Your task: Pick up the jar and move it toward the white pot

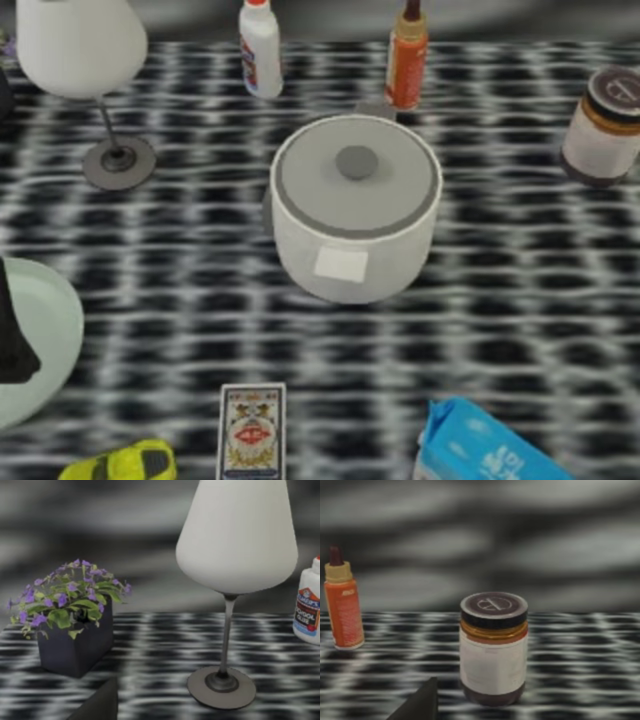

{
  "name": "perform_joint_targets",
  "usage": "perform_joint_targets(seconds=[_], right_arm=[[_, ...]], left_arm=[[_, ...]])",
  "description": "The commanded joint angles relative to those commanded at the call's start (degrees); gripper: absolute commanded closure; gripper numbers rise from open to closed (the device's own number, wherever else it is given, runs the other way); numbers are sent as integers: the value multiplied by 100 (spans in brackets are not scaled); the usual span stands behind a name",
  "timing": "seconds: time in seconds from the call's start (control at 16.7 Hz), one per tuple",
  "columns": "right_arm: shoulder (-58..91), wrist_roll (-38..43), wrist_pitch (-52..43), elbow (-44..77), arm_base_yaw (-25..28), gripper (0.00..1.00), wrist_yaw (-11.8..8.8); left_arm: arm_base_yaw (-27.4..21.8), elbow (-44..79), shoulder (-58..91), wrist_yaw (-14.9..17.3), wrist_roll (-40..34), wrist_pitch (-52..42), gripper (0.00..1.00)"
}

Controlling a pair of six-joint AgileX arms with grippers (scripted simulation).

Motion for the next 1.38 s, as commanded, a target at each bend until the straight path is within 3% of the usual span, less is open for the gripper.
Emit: perform_joint_targets(seconds=[0.3,0.66,0.96,1.38], right_arm=[[297,-23,-295,226,-18,0,0],[2200,-195,-1912,1979,-191,0,58],[4592,-473,-3401,4733,-368,0,90],[8545,-1099,-5043,9654,-430,0,-22]], left_arm=[[0,0,0,0,0,0,0],[0,0,0,0,0,0,0],[0,0,0,0,0,0,0],[0,0,0,0,0,0,0]])
